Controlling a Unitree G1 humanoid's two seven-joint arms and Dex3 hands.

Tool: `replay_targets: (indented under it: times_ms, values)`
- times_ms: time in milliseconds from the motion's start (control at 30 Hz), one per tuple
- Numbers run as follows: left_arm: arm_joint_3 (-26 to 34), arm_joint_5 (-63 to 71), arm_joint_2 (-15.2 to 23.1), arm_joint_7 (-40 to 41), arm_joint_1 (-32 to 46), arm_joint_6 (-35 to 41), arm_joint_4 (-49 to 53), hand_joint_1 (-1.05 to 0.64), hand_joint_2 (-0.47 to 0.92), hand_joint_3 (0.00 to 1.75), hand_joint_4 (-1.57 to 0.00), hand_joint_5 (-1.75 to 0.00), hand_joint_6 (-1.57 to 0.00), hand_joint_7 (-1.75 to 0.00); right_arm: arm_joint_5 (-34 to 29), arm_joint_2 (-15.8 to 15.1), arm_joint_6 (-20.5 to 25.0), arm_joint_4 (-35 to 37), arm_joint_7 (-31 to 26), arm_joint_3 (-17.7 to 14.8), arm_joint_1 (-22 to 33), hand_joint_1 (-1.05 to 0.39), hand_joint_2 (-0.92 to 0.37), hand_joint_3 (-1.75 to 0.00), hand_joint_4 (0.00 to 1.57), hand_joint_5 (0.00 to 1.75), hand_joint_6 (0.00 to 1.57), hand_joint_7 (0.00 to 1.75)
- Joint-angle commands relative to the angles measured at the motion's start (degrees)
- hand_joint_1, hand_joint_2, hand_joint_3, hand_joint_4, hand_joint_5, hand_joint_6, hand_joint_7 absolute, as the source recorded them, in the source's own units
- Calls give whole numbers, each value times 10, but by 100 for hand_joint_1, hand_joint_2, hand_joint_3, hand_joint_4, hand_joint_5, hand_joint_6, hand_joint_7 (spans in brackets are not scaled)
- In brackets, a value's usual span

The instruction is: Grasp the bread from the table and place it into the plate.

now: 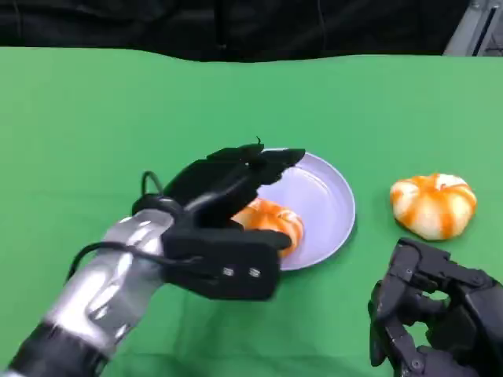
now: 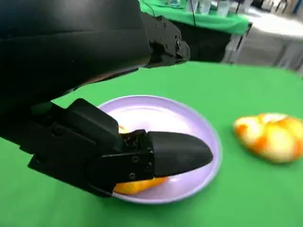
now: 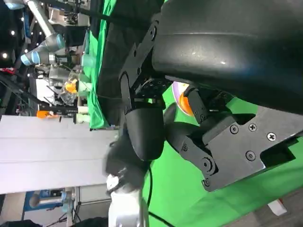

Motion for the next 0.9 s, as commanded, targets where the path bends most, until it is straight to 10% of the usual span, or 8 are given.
replay_targets:
  times_ms: [33,100,200,267,367,567,900]
  values:
    - [106,-184,-44,-8,94,14,-106,-1,89,52,-46,-16,-54,-9,-9,-2,-6,-1,-5,1,-3,-12,-58,-116,81,175,71,160]
    - [141,-265,-53,-28,130,34,-164,7,69,94,-89,-17,-79,-7,-10,0,-5,0,-8,2,-5,-12,-58,-116,81,175,71,160]
    - [174,-349,-48,-51,164,97,-239,9,62,107,-109,-19,-89,-7,-12,0,-6,3,-9,2,-7,-12,-58,-117,81,175,70,160]
    - [211,-441,-47,-58,198,190,-319,4,54,132,-102,-133,-102,-86,-13,-1,-11,8,-9,1,-10,-12,-56,-120,82,175,69,162]
    - [260,-543,-29,-45,250,312,-421,2,50,142,-100,-170,-87,-157,-10,-1,-10,12,-9,-2,-12,-12,-55,-122,82,175,70,163]
    - [347,-722,-12,-44,365,425,-521,-1,54,149,-102,-175,-77,-174,2,-5,-9,28,-2,-17,-21,-11,-54,-125,83,175,69,163]
    - [353,-729,-17,-103,492,349,-481,-1,59,140,-102,-175,-77,-175,21,-13,-3,54,17,-46,-30,-6,-55,-122,83,175,69,164]
